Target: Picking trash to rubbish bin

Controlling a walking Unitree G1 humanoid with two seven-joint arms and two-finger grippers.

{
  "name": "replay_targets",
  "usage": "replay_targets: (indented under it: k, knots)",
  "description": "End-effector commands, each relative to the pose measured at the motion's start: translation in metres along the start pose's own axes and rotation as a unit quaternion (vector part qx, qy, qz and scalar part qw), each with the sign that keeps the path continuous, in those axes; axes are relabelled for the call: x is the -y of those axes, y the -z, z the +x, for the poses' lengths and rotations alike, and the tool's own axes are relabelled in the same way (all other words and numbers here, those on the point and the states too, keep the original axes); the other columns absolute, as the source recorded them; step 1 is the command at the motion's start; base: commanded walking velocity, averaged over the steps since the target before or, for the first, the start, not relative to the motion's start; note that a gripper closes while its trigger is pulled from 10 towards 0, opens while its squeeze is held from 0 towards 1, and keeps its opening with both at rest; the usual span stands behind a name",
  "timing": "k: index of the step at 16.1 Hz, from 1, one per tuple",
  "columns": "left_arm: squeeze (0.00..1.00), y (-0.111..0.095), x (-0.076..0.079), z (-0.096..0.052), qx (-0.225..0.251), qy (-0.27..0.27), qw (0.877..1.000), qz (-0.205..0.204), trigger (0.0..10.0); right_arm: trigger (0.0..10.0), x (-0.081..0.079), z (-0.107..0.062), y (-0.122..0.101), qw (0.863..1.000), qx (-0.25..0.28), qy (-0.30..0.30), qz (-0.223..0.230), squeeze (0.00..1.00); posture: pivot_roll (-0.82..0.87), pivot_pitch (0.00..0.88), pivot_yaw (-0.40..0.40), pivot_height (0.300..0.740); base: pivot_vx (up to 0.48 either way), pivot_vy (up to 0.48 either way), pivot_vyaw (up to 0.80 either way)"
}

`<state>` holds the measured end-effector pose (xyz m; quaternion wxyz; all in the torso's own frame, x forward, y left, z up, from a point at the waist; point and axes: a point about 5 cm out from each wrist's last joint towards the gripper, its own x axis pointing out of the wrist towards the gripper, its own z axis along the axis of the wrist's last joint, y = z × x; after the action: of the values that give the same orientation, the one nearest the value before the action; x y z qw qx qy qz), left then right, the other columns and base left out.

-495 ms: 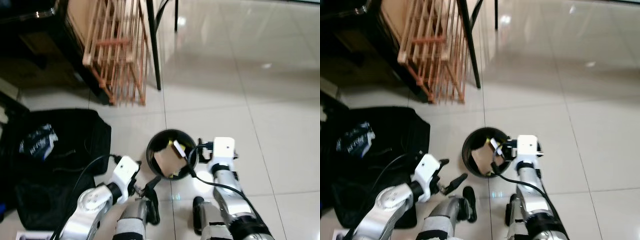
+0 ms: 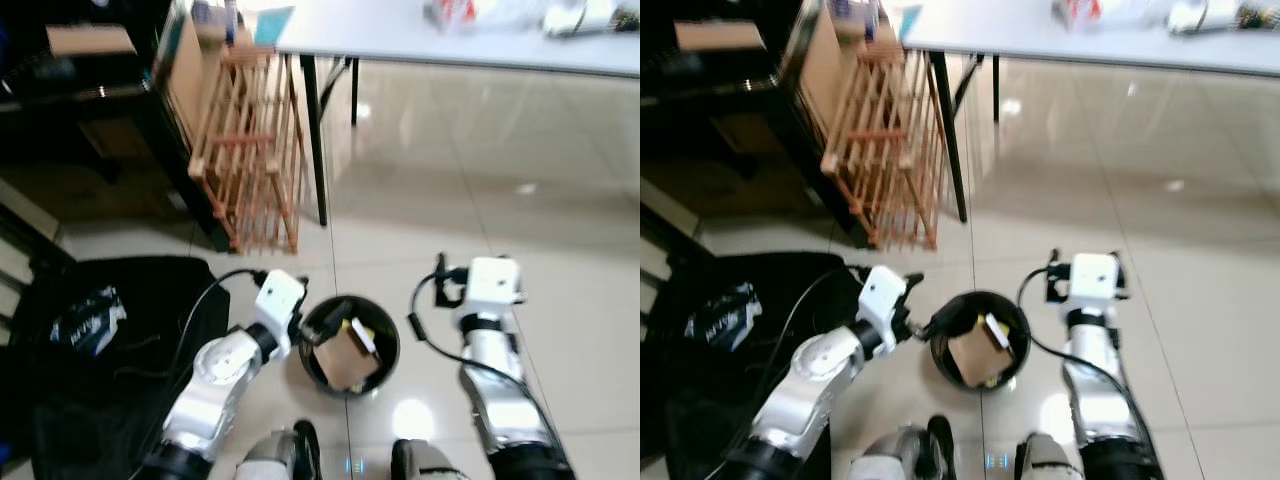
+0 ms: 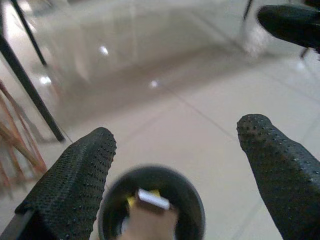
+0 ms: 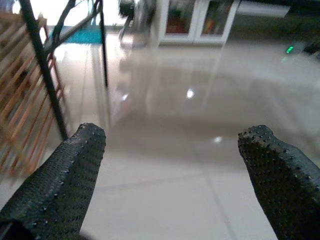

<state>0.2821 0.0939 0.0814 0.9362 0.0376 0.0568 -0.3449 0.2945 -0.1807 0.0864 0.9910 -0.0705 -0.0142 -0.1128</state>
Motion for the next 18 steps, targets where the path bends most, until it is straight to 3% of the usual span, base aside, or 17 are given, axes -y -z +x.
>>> replay_targets:
  k: [1,3,8,14,18]
  knots:
    - [0.0,0.001,-0.005,-0.002,-0.001,-0.022,1.0,-0.006,10.0,10.0,0.005,-0.003,-0.002,1.0,-0.003,0.012,0.0,0.0,-0.05,0.111,0.108,0.74,0.0,0.0,0.0]
    - [0.0,-0.011,-0.009,0.006,0.03,-0.051,0.998,-0.01,10.0,10.0,0.017,-0.006,-0.02,1.0,0.02,0.009,-0.022,0.0,-0.09,0.087,0.116,0.74,0.0,0.0,0.0]
    - [0.0,-0.018,-0.009,0.02,0.037,-0.05,0.998,-0.003,10.0,10.0,0.036,-0.015,-0.028,0.999,0.007,-0.002,-0.048,0.0,-0.13,0.077,0.137,0.74,0.0,0.0,0.0]
    - [0.0,-0.026,-0.012,0.021,0.054,-0.074,0.996,0.014,10.0,10.0,0.033,-0.024,-0.04,0.998,0.011,-0.022,-0.065,0.0,-0.14,0.077,0.153,0.74,0.0,0.0,0.0]
    - [0.0,-0.027,-0.013,0.024,0.06,-0.084,0.995,0.008,10.0,10.0,0.027,-0.029,-0.04,1.0,-0.012,0.017,-0.017,0.0,-0.14,0.075,0.135,0.74,0.0,0.0,0.0]
